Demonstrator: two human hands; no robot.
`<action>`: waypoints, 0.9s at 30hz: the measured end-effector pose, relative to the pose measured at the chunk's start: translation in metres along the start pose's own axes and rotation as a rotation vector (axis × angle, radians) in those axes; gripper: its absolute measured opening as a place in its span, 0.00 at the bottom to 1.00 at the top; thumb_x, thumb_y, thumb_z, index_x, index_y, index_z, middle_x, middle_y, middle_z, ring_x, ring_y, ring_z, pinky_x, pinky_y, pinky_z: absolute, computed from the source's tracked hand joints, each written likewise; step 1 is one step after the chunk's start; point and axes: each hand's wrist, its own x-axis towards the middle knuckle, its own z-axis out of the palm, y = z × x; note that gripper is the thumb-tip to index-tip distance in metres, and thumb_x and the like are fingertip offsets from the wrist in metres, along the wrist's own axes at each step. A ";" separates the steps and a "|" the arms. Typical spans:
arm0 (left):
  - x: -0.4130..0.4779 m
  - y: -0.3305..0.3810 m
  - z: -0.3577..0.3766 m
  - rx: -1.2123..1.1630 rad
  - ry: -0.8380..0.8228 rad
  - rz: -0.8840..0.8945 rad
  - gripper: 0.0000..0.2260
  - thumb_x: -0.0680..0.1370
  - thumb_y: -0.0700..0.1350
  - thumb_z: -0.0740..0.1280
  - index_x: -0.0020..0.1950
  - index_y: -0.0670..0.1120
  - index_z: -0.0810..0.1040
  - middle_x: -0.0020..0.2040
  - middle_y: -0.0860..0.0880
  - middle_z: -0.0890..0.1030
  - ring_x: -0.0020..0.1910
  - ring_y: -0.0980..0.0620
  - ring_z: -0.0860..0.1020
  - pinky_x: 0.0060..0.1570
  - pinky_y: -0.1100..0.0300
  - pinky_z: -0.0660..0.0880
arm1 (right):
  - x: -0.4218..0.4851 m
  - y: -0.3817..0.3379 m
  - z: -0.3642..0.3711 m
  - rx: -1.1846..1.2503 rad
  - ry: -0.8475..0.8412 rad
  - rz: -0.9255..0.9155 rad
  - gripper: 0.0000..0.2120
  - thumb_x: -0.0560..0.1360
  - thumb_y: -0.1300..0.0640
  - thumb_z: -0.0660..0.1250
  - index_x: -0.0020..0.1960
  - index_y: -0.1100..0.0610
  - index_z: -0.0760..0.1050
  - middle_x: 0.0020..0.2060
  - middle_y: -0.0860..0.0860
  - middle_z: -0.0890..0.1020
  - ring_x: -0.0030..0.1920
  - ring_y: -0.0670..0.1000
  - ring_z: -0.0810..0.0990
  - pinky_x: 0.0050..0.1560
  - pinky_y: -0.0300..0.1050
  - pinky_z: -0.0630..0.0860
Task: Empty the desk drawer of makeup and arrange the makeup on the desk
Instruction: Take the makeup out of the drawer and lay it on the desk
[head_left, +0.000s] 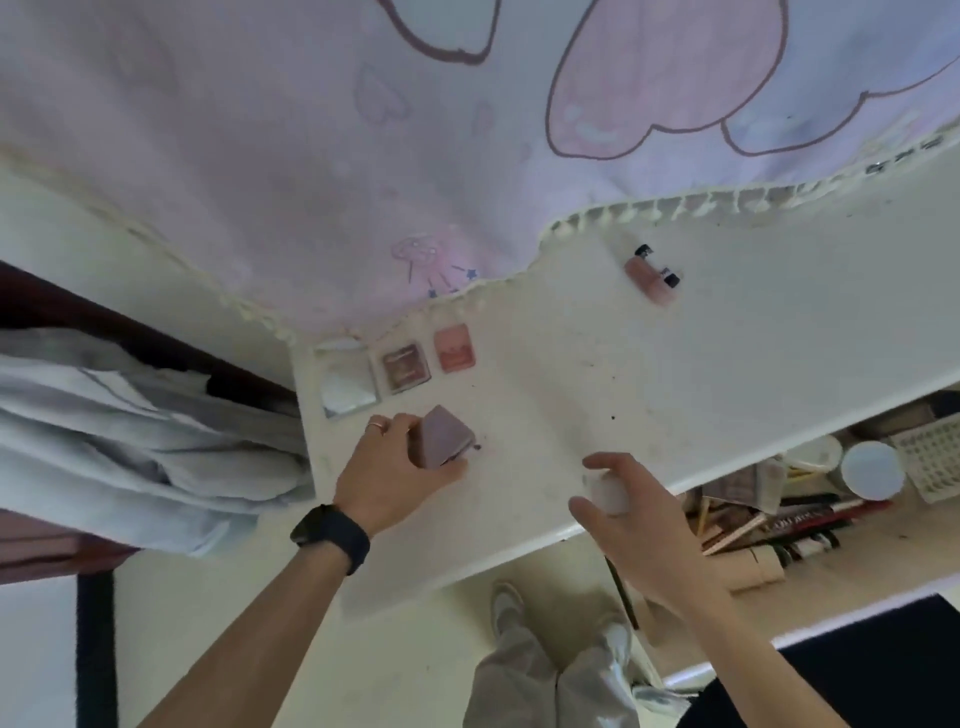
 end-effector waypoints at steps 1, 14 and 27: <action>0.000 -0.010 -0.001 0.059 0.051 0.023 0.30 0.66 0.68 0.72 0.61 0.55 0.71 0.54 0.55 0.69 0.52 0.51 0.75 0.50 0.53 0.76 | 0.007 -0.008 0.008 -0.057 -0.021 -0.019 0.21 0.76 0.50 0.71 0.64 0.42 0.66 0.51 0.39 0.77 0.45 0.39 0.78 0.40 0.29 0.69; 0.006 -0.096 -0.015 -0.047 0.153 0.122 0.35 0.69 0.57 0.78 0.74 0.53 0.70 0.67 0.53 0.71 0.65 0.51 0.69 0.66 0.58 0.67 | 0.094 -0.092 0.077 -0.594 -0.085 -0.337 0.30 0.78 0.50 0.69 0.76 0.49 0.61 0.68 0.48 0.72 0.60 0.57 0.78 0.54 0.52 0.77; 0.010 -0.101 -0.013 -0.102 0.203 0.129 0.34 0.67 0.51 0.79 0.71 0.53 0.72 0.63 0.54 0.70 0.61 0.51 0.70 0.62 0.61 0.69 | 0.114 -0.106 0.122 -0.695 -0.197 -0.587 0.24 0.78 0.52 0.71 0.71 0.50 0.69 0.66 0.47 0.79 0.70 0.53 0.67 0.64 0.50 0.72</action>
